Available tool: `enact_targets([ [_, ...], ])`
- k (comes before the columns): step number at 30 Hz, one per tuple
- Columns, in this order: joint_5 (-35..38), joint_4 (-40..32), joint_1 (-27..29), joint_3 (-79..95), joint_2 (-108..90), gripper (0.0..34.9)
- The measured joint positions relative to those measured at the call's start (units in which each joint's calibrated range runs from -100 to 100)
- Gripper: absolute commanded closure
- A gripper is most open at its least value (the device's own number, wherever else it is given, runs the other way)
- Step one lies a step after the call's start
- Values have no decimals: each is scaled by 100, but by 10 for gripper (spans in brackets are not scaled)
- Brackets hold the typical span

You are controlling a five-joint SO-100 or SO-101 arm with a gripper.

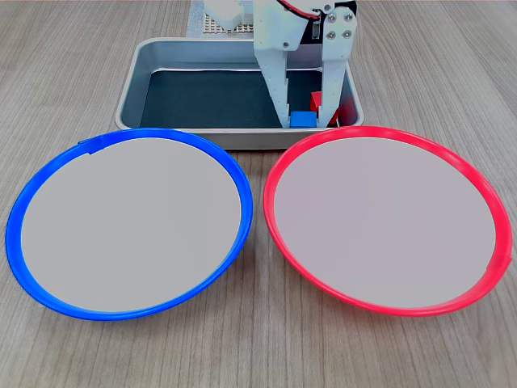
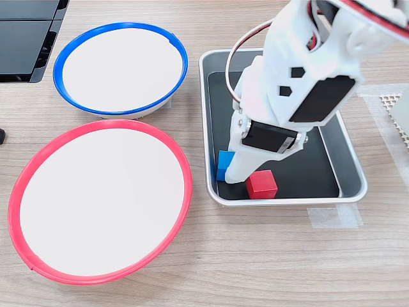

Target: Move two blocks from tray to matching dishes

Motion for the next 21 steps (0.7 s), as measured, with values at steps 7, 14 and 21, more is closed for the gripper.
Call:
enact_targets([
  [7, 117, 783, 0, -299, -111, 348],
  [14, -435, 3165, 345, -1770, -665, 348],
  [21, -1685, 1868, 1619, -2822, 102, 348],
])
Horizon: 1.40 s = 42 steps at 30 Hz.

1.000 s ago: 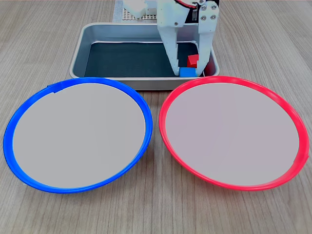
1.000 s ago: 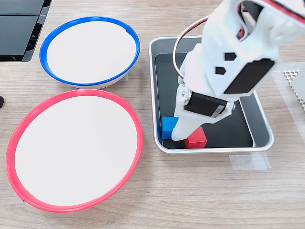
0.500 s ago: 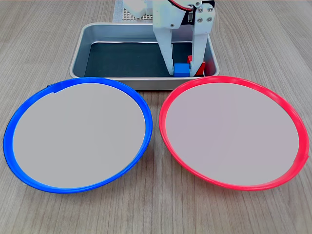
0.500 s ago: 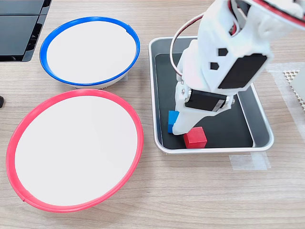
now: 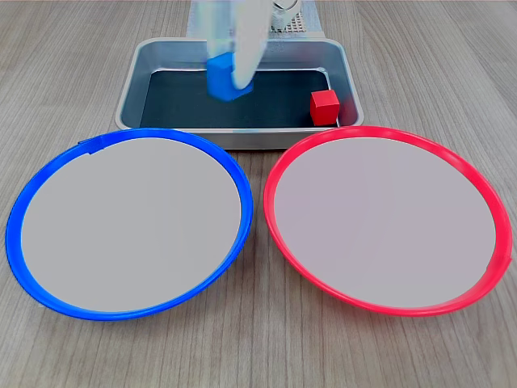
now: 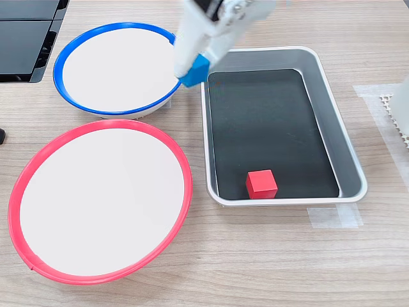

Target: Move two blocks from tray to matching dishes

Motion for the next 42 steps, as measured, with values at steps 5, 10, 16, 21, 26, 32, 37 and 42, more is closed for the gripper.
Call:
enact_targets([
  [5, -430, -1321, 513, -426, 1023, 348],
  [10, -567, -1998, 735, -662, 1679, 172],
  [16, -601, -2243, 788, -454, 1671, 281],
  [21, -772, -1811, 469, 9, 946, 347],
  [26, -1099, -791, -35, 617, -26, 347],
  [32, -1875, -237, -1177, 1924, -1338, 346],
  [37, -2686, 326, -2142, 2160, -1483, 197],
  [42, -3233, 644, -2327, 2178, -1159, 159],
])
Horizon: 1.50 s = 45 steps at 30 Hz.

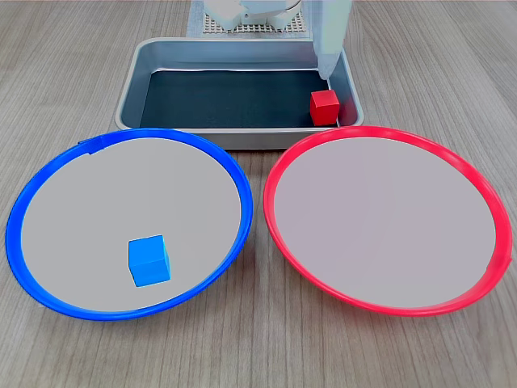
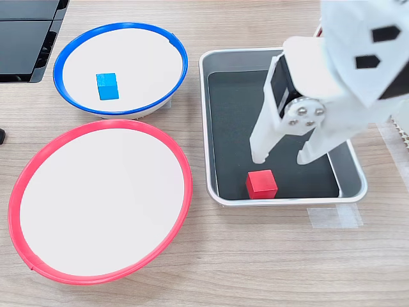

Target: Move two blocks from tray to matching dishes

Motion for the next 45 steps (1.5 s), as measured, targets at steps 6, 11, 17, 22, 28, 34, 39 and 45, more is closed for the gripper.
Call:
enact_targets([
  [6, 147, -188, 27, -9, 443, 170],
  [11, 288, -514, -62, -18, 733, 177],
  [17, 371, -677, -44, -45, 1006, 208],
  [22, 469, -865, -53, -64, 1211, 303],
  [28, 733, -856, -53, -227, 1287, 348],
  [34, 967, 506, 345, -1715, 1287, 348],
  [39, 933, 212, 274, -3539, 1688, 348],
  [45, 884, -1313, 257, -4165, 3001, 303],
])
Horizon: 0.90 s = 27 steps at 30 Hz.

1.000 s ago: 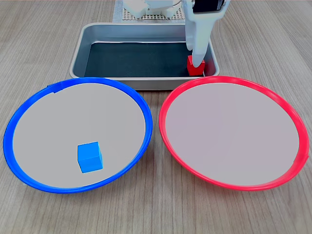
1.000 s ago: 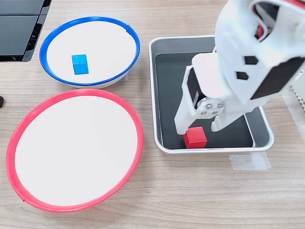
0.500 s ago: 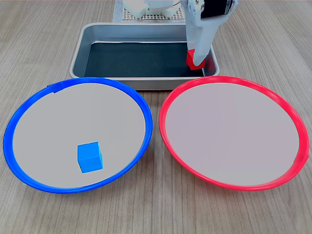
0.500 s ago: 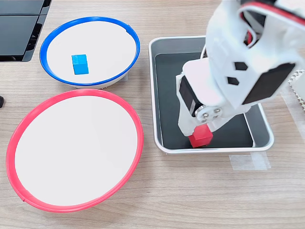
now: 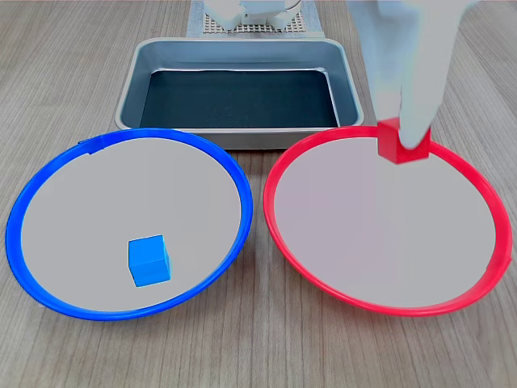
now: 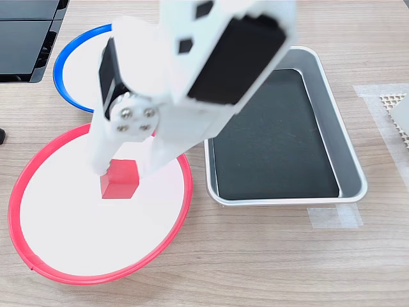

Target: Move two blocks from tray to matching dishes

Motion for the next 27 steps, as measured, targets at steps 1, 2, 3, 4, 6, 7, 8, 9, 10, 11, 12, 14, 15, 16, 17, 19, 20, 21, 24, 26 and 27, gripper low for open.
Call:
enact_targets([
  [1, 0, -277, 0, -9, 213, 247],
  [2, 0, -375, 0, -9, 273, 195],
  [3, 0, -522, -9, -9, 341, 163],
  [4, 20, -742, 9, 100, 358, 156],
  [6, 103, -1028, 44, 390, 358, 213],
  [7, 156, -1109, 62, 635, 290, 268],
  [8, 181, -1126, 71, 708, 247, 291],
  [9, 190, -1166, 97, 817, 145, 327],
  [10, 205, -1207, 124, 998, -34, 346],
  [11, 225, -1223, 142, 1180, -205, 346],
  [12, 274, -1289, 186, 1479, -512, 346],
  [14, 298, -1444, 327, 2341, -1441, 346],
  [15, 313, -1517, 381, 2595, -1705, 347],
  [16, 317, -1672, 487, 2985, -2106, 347],
  [17, 317, -1868, 611, 3439, -2566, 347],
  [19, 269, -2488, 973, 4691, -3802, 347],
  [20, 264, -2765, 1080, 5290, -4382, 347],
  [21, 264, -2928, 1115, 5808, -4859, 348],
  [24, 254, -3352, 1310, 7323, -6334, 348],
  [26, 215, -3369, 1354, 8013, -7067, 348],
  [27, 215, -3352, 1319, 8312, -7442, 348],
])
